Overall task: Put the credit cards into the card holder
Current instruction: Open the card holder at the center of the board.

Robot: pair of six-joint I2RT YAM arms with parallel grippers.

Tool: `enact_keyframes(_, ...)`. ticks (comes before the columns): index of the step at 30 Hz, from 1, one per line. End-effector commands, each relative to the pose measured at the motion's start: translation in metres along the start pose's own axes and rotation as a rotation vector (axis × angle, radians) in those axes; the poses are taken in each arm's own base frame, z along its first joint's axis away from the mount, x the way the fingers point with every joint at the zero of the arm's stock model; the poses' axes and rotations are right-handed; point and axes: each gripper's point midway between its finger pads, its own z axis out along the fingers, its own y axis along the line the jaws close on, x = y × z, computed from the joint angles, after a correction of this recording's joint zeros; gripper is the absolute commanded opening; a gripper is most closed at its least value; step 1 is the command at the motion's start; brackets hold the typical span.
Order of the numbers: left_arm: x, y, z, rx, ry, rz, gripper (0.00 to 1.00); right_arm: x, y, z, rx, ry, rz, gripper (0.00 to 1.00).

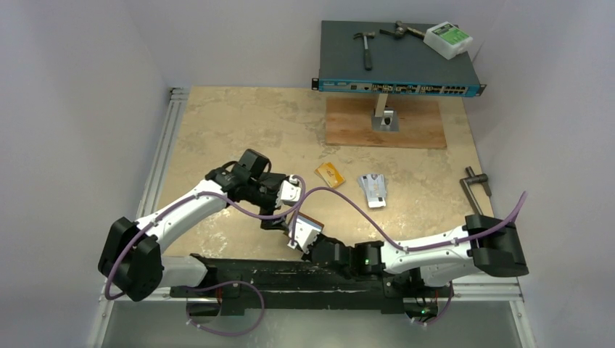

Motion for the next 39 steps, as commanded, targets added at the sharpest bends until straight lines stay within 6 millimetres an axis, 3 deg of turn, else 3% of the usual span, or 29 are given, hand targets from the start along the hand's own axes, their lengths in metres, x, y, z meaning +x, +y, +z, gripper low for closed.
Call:
enact_keyframes(1,-0.02,0.005,0.001,0.018,-0.062,0.001,0.76,-0.023,-0.005,-0.003,0.033,-0.096,0.06,0.0)
enact_keyframes(7,-0.025,0.026,0.006,-0.047,-0.056,-0.01,0.77,-0.021,0.001,-0.006,0.05,-0.099,-0.023,0.0)
enact_keyframes(14,-0.011,0.04,-0.004,-0.119,-0.014,-0.139,0.76,-0.012,0.043,-0.001,0.106,-0.046,-0.226,0.0)
enact_keyframes(17,-0.005,0.033,-0.001,-0.09,-0.006,-0.184,0.77,-0.015,0.038,-0.004,0.14,-0.065,-0.216,0.0)
enact_keyframes(23,-0.013,0.014,0.004,0.02,-0.013,-0.259,0.81,-0.023,0.022,-0.013,0.273,-0.082,-0.325,0.0)
enact_keyframes(29,-0.013,-0.011,0.008,0.119,0.01,-0.254,0.83,-0.025,0.023,-0.014,0.278,-0.094,-0.344,0.0)
enact_keyframes(34,-0.017,0.029,0.015,-0.035,0.015,-0.263,0.84,-0.025,0.026,-0.015,0.264,-0.101,-0.421,0.0)
enact_keyframes(39,-0.028,0.076,0.009,-0.197,0.007,-0.402,0.83,-0.022,0.028,-0.012,0.248,-0.097,-0.525,0.0)
